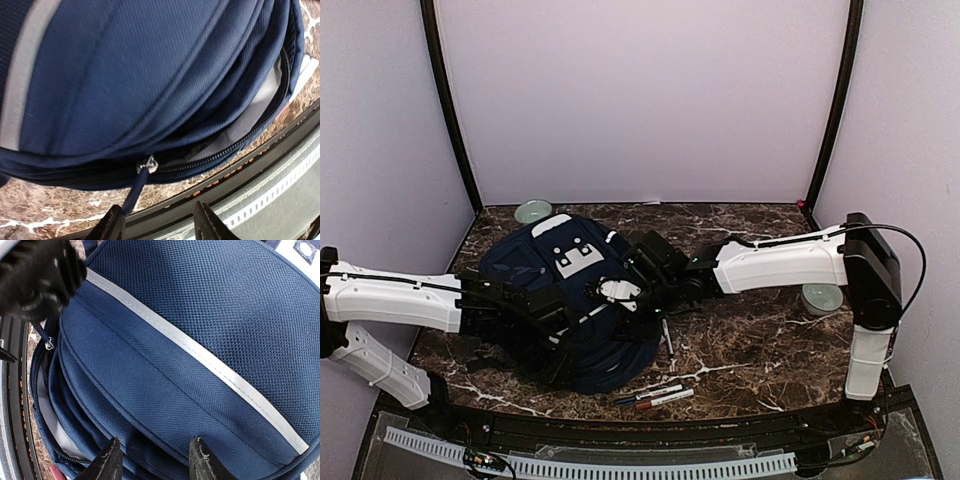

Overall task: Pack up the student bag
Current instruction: Grab the largest pocket of the student bag.

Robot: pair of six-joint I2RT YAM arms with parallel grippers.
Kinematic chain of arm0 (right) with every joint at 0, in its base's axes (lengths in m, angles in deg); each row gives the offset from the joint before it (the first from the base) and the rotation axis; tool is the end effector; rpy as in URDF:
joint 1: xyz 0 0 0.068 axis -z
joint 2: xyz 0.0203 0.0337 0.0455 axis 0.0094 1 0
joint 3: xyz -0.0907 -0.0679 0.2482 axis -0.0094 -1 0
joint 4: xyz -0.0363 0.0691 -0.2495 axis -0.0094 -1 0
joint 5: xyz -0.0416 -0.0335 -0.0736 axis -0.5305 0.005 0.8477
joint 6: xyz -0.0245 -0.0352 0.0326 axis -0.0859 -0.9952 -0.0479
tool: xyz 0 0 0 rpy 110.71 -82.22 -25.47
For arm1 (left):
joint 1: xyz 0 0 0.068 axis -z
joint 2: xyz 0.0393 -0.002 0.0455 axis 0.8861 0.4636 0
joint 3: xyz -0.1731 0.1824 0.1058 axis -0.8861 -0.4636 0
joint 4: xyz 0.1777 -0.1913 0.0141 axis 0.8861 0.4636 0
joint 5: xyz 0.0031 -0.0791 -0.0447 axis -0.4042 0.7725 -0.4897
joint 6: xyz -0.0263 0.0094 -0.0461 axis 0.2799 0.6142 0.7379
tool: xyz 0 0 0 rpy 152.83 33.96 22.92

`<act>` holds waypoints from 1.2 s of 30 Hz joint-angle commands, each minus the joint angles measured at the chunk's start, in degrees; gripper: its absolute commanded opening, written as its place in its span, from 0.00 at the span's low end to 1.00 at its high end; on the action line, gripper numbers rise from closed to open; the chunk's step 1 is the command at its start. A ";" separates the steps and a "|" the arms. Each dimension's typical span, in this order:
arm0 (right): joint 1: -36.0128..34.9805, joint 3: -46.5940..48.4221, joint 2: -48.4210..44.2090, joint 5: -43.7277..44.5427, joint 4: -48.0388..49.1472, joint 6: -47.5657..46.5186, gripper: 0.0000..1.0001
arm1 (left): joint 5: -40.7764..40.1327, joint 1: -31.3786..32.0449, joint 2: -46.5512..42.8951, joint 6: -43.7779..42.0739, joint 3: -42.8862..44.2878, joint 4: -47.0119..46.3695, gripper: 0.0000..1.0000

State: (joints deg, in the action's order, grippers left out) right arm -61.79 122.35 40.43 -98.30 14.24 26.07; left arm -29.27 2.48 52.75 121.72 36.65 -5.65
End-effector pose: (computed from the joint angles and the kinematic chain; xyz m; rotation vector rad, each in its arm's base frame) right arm 0.1954 0.3735 0.2038 -1.6267 1.9704 0.6359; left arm 0.0999 -0.2173 0.2101 0.5456 2.9081 -0.4441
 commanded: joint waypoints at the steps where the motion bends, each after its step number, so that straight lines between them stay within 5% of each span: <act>1: 0.08 -0.77 0.91 -0.92 -0.59 0.23 0.45 | -3.77 0.27 0.12 -1.82 2.32 3.15 0.49; 18: 0.08 -1.30 1.03 -1.16 -0.63 0.05 0.45 | -5.70 0.71 5.51 -3.67 5.28 5.35 0.25; 24: 0.08 -1.14 1.30 -1.80 -0.81 0.28 0.44 | -5.69 0.71 5.13 -3.58 5.08 6.00 0.00; 36: 1.45 5.03 -3.46 -9.68 -5.38 1.36 0.44 | -9.05 2.85 -6.83 -2.39 2.10 4.67 0.00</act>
State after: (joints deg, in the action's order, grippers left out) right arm -60.94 122.72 39.62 -101.90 11.46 26.36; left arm -35.57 4.77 52.03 118.70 40.76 -0.20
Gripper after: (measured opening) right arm 0.440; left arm 0.033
